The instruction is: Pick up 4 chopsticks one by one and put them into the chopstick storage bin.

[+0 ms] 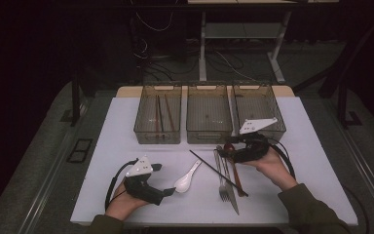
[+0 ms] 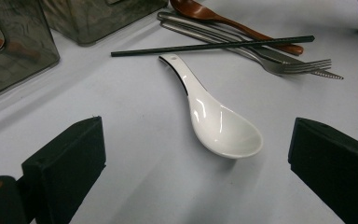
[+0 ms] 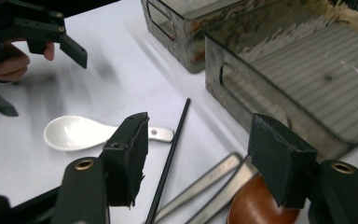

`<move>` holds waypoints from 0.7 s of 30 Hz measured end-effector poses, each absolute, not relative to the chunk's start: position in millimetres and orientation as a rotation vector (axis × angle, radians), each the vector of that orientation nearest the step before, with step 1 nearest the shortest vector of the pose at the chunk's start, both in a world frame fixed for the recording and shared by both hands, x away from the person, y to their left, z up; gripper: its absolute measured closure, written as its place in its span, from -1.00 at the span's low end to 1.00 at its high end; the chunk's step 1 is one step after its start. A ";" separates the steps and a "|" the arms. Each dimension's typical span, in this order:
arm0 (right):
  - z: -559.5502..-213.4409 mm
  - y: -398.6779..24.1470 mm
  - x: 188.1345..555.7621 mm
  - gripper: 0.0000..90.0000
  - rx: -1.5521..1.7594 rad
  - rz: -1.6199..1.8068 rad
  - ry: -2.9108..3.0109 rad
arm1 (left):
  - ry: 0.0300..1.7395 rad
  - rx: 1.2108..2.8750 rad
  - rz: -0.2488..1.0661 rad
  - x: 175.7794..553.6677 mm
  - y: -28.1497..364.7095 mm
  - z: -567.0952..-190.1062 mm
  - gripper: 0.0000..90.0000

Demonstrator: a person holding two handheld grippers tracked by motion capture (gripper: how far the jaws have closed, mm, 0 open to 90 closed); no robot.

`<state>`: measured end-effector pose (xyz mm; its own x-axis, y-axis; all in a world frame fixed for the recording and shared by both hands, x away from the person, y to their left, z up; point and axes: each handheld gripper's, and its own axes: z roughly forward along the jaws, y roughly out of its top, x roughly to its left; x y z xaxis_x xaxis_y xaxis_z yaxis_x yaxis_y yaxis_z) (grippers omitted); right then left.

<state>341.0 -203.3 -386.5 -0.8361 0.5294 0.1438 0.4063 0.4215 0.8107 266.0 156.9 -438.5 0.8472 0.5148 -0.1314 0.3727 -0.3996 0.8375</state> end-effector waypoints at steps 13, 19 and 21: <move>-401.5 -220.9 309.9 0.01 0.874 1.311 2.567 | 0.649 2.035 0.184 265.8 156.7 -438.2 -0.93; -409.6 -219.9 298.4 0.26 0.870 1.264 2.608 | 0.650 2.034 0.185 265.6 157.0 -438.1 -0.93; -412.5 -219.9 294.5 0.34 0.870 1.256 2.623 | 0.650 2.035 0.184 265.6 156.9 -438.1 -0.93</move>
<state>294.5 -219.9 -412.5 -0.8305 0.5379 0.1450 0.4502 0.4948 0.7433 265.6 156.9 -438.1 0.8467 0.5161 -0.1289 0.3716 -0.4004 0.8376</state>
